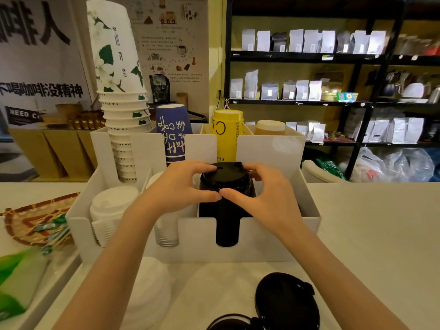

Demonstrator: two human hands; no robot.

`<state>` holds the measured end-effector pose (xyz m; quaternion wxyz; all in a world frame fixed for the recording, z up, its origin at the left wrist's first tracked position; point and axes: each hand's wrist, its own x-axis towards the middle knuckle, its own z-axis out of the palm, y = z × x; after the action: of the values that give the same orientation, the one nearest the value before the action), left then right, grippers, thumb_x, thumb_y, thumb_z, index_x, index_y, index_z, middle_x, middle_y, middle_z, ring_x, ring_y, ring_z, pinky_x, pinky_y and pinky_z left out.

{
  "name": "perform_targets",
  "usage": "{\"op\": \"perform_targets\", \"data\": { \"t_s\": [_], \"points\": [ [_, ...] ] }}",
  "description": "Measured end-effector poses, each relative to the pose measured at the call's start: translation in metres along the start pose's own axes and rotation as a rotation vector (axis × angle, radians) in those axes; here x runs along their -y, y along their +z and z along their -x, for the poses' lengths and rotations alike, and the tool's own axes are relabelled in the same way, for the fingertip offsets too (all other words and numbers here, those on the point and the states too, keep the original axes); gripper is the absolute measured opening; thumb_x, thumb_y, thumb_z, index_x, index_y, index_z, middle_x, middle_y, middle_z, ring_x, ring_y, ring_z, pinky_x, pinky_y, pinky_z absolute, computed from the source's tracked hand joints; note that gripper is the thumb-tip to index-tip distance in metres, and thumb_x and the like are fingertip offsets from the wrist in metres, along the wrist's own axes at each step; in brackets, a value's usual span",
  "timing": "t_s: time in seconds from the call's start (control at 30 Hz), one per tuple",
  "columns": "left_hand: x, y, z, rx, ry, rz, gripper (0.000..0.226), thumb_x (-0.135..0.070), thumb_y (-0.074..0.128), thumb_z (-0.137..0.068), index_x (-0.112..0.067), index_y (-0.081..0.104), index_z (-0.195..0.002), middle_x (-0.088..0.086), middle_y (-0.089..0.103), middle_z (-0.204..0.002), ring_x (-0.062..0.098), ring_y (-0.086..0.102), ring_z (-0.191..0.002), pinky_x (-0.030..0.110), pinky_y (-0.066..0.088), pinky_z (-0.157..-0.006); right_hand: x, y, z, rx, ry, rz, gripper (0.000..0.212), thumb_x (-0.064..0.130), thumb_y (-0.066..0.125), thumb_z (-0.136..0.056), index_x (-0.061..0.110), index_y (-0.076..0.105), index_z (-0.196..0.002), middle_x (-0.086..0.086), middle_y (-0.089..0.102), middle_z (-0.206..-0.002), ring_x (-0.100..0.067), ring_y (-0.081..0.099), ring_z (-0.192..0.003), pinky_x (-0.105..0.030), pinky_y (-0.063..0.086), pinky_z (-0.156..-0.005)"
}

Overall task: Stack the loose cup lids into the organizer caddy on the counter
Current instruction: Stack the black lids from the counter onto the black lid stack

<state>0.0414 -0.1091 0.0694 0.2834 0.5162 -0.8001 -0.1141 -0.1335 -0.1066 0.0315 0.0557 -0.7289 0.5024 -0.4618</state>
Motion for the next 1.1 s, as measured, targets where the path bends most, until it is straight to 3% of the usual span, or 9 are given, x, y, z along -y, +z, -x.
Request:
{"op": "perform_targets", "data": {
  "t_s": [0.17,0.33,0.53,0.7,0.8,0.9,1.0,1.1],
  "points": [
    [-0.003,-0.002,0.002,0.040,-0.004,-0.052,0.063,-0.035,0.066,-0.073,-0.024,0.042,-0.130,-0.003,0.043,-0.142,0.016,0.040,-0.127,0.035,0.034,-0.106,0.000,0.000,0.000,0.015,0.005,-0.036,0.062,0.054,0.069,-0.065,0.022,0.053,-0.115,0.003,0.061,-0.109,-0.012,0.051,-0.103,-0.021,0.040,-0.080],
    [-0.008,0.001,0.003,0.078,-0.006,-0.163,0.064,-0.038,0.059,-0.079,-0.023,0.033,-0.135,-0.003,0.032,-0.148,0.018,0.033,-0.132,0.032,0.028,-0.106,0.001,-0.003,0.002,0.087,0.071,-0.174,0.059,0.043,0.072,-0.068,0.023,0.048,-0.117,0.010,0.054,-0.107,-0.006,0.050,-0.099,-0.009,0.039,-0.069],
    [-0.016,0.003,0.004,0.029,-0.030,-0.163,0.065,-0.038,0.060,-0.078,-0.018,0.035,-0.134,0.003,0.029,-0.149,0.022,0.029,-0.134,0.035,0.026,-0.107,-0.010,-0.031,0.028,0.228,0.113,-0.163,0.060,0.036,0.066,-0.077,0.026,0.041,-0.131,0.015,0.049,-0.124,-0.004,0.045,-0.115,-0.023,0.040,-0.095],
    [-0.032,0.014,0.009,-0.157,0.149,-0.104,0.052,-0.031,0.063,-0.077,-0.015,0.048,-0.125,0.006,0.047,-0.133,0.020,0.041,-0.122,0.030,0.032,-0.101,-0.024,-0.064,0.069,0.203,0.105,-0.032,0.043,0.029,0.065,-0.079,0.026,0.051,-0.119,0.013,0.055,-0.114,0.003,0.051,-0.101,-0.003,0.038,-0.081],
    [-0.052,0.026,0.018,-0.201,0.304,-0.037,0.037,-0.027,0.063,-0.078,-0.017,0.058,-0.113,0.005,0.059,-0.114,0.017,0.052,-0.104,0.028,0.043,-0.089,-0.033,-0.075,0.095,0.183,0.115,0.014,0.038,0.027,0.067,-0.077,0.027,0.054,-0.114,0.012,0.057,-0.112,0.000,0.051,-0.101,-0.004,0.037,-0.081],
    [-0.064,0.046,0.029,-0.076,0.417,-0.018,0.032,-0.027,0.064,-0.077,-0.018,0.061,-0.108,0.001,0.064,-0.104,0.008,0.053,-0.091,0.013,0.041,-0.076,-0.039,-0.079,0.113,0.258,0.158,0.011,0.041,0.029,0.069,-0.076,0.029,0.053,-0.113,0.011,0.057,-0.114,-0.002,0.052,-0.103,-0.010,0.039,-0.083],
    [-0.068,0.071,0.038,0.147,0.417,-0.057,0.041,-0.035,0.062,-0.077,-0.022,0.056,-0.116,-0.002,0.060,-0.114,0.007,0.052,-0.097,0.019,0.041,-0.080,-0.044,-0.080,0.121,0.403,0.247,0.008,0.052,0.033,0.071,-0.073,0.028,0.050,-0.121,0.009,0.056,-0.120,-0.005,0.050,-0.107,-0.020,0.042,-0.090],
    [-0.064,0.092,0.042,0.468,0.296,-0.094,0.059,-0.044,0.061,-0.075,-0.024,0.043,-0.127,-0.002,0.052,-0.128,0.008,0.050,-0.106,0.023,0.042,-0.086,-0.049,-0.080,0.125,0.557,0.323,0.010,0.067,0.035,0.074,-0.069,0.028,0.045,-0.129,0.008,0.052,-0.129,-0.005,0.047,-0.113,-0.025,0.040,-0.097]
  ]
}}
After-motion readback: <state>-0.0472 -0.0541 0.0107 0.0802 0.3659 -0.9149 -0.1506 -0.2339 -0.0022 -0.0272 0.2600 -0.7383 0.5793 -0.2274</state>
